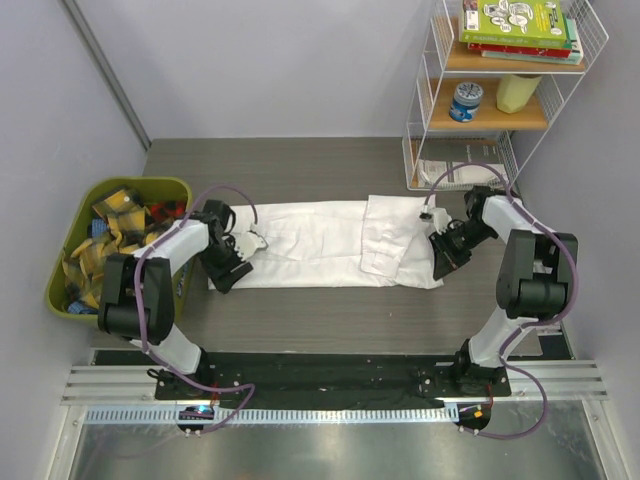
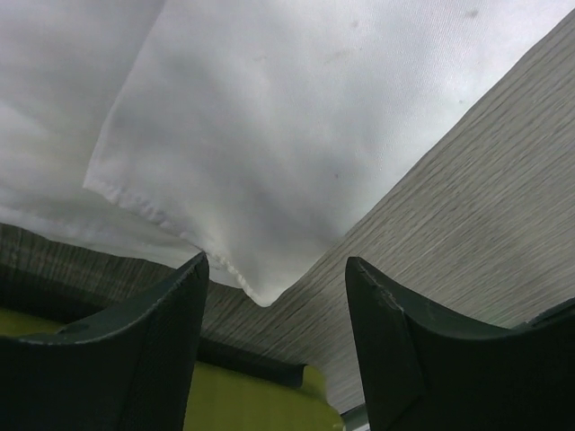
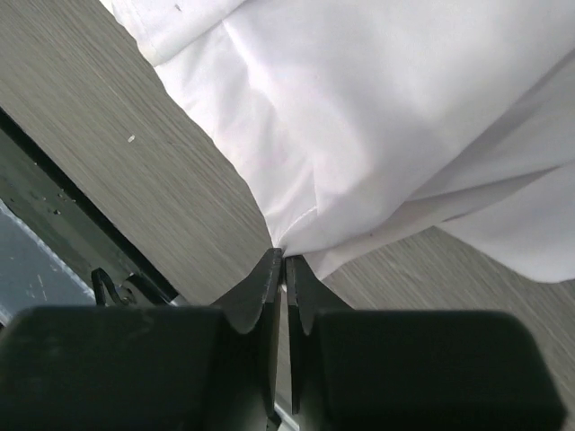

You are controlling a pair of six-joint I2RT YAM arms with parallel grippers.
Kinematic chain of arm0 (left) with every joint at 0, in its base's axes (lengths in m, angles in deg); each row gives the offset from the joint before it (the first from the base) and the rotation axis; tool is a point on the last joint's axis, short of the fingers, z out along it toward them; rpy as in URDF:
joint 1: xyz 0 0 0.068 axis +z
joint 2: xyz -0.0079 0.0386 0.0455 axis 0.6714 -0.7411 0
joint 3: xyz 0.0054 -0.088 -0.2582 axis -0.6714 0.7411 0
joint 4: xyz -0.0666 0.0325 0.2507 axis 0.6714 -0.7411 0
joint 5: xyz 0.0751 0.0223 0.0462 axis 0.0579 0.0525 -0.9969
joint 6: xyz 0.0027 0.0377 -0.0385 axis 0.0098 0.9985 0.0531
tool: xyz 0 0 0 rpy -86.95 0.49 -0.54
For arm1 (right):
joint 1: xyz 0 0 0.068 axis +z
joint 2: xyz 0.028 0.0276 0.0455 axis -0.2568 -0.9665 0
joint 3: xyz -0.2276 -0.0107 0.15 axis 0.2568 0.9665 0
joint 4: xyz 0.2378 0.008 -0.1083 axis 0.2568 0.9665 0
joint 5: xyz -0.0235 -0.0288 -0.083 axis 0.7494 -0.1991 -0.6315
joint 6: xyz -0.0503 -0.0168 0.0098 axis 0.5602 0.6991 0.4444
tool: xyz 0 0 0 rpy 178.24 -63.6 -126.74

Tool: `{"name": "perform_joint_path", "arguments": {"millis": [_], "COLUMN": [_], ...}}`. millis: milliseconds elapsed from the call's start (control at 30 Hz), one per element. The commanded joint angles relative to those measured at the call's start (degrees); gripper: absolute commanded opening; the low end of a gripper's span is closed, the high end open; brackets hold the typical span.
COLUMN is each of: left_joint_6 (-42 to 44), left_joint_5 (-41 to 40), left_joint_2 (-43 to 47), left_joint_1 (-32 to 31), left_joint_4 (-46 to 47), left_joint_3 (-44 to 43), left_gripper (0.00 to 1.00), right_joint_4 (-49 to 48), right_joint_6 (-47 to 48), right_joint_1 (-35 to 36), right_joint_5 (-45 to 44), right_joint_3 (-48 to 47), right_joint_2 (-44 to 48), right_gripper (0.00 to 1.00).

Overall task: Fold and stack the long sleeve shirts
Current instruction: Fold the shirt

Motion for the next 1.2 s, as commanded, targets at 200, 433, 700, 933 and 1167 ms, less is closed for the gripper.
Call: {"name": "perform_joint_path", "arguments": {"millis": [200, 433, 700, 933, 1167], "left_joint_6": [10.1, 15.6, 18.0, 8.9, -6.3], "left_joint_5": [-6.3, -5.6, -2.6, 12.6, 21.7], "left_joint_2": [-2.4, 0.4, 3.6, 10.6, 16.1], "left_joint_1": [-0.1, -0.1, -0.1, -0.1, -1.2], "left_joint_4": [2.6, 1.1, -3.6, -8.3, 1.2], "left_joint_3": [4.1, 6.0, 3.9, -4.6, -7.4], "left_gripper": [0.20, 0.04, 0.34, 0.60, 0.70], "right_joint_4": [2.8, 10.9, 8.9, 7.4, -1.8], "right_joint_6": [1.2, 3.3, -0.3, -6.3, -22.0], "right_joint_1": [-0.1, -0.1, 1.0, 0.9, 6.6], "right_joint_5": [-10.8, -13.3, -11.8, -2.7, 4.7], "right_joint_3": [-3.2, -4.7, -6.1, -14.2, -9.7], "right_joint_2": [-0.5, 1.5, -1.1, 3.0, 4.9], "right_gripper": [0.01, 0.01, 0.42, 0.49, 0.52]}}
